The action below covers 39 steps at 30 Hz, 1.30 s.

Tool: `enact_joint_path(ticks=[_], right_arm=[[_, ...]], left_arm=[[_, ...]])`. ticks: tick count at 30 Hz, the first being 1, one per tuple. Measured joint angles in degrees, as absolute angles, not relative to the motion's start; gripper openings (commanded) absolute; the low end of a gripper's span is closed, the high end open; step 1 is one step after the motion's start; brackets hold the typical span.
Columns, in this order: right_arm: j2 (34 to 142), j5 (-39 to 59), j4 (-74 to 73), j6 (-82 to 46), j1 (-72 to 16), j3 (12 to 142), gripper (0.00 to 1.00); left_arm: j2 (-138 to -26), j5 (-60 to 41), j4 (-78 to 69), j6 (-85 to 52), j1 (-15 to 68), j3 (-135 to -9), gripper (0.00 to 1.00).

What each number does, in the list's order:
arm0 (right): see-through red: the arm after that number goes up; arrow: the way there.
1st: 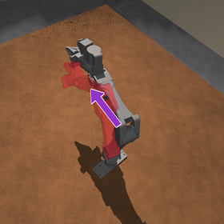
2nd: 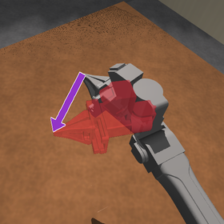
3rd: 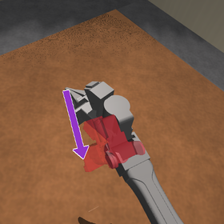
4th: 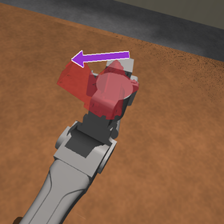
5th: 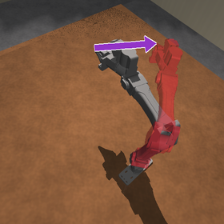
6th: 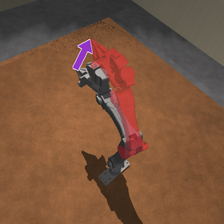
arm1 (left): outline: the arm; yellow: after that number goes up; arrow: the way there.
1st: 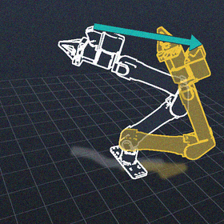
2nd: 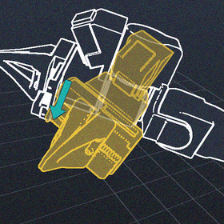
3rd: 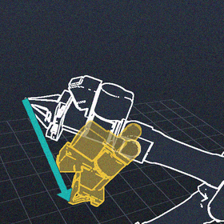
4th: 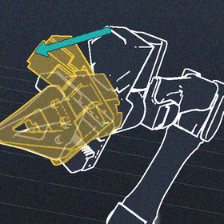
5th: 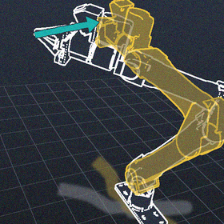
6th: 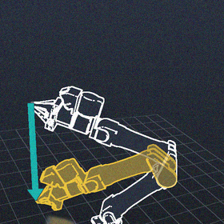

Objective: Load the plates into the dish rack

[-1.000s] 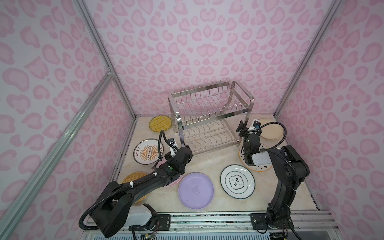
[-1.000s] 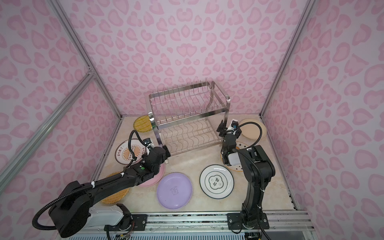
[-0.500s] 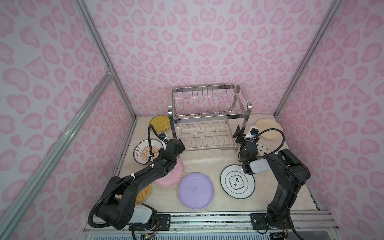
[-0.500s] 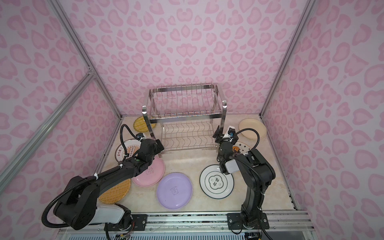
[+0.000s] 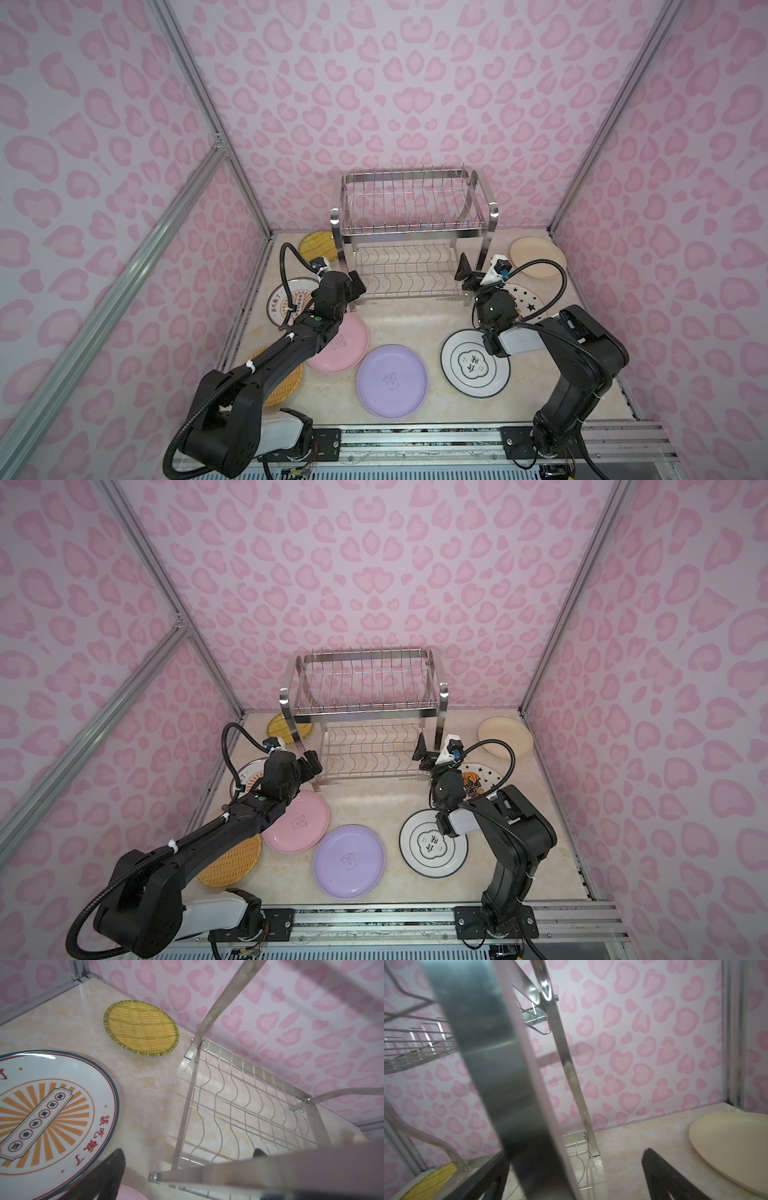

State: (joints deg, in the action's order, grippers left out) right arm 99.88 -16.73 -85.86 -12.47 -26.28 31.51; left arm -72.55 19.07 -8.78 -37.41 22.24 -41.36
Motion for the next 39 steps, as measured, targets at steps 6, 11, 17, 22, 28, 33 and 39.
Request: enact_joint_path(ticks=[6,11,17,22,28,33,39], right_arm=[[93.0,-10.8,-85.2,-12.6,-28.8,27.1,1.0],[85.6,-9.6,-81.1,-13.1,-30.1,23.7,1.0],[74.1,-9.6,-71.4,-15.1,-30.7,20.0,1.0],[64.6,-10.8,-59.2,-18.6,-31.1,19.2,1.0],[52.4,-12.2,-43.5,-24.3,-31.2,17.8,1.0],[44.6,-11.0,-35.1,-28.1,-31.3,15.9,1.0],[40.9,-7.7,-26.5,-31.9,-31.4,17.7,1.0]], left_arm=[[-62.6,14.3,-6.2,-35.5,22.2,-39.6,0.97],[-55.6,11.1,-1.5,-35.0,22.2,-39.3,0.97],[-46.1,9.0,8.5,-35.0,22.2,-39.7,0.97],[-38.3,9.1,18.2,-37.7,21.5,-39.7,0.97],[-32.7,9.3,30.1,-43.7,16.6,-39.7,0.97],[-41.5,0.4,30.5,-45.5,3.0,-41.5,0.97],[-61.9,-10.6,22.0,-46.9,-7.7,-49.1,0.97]])
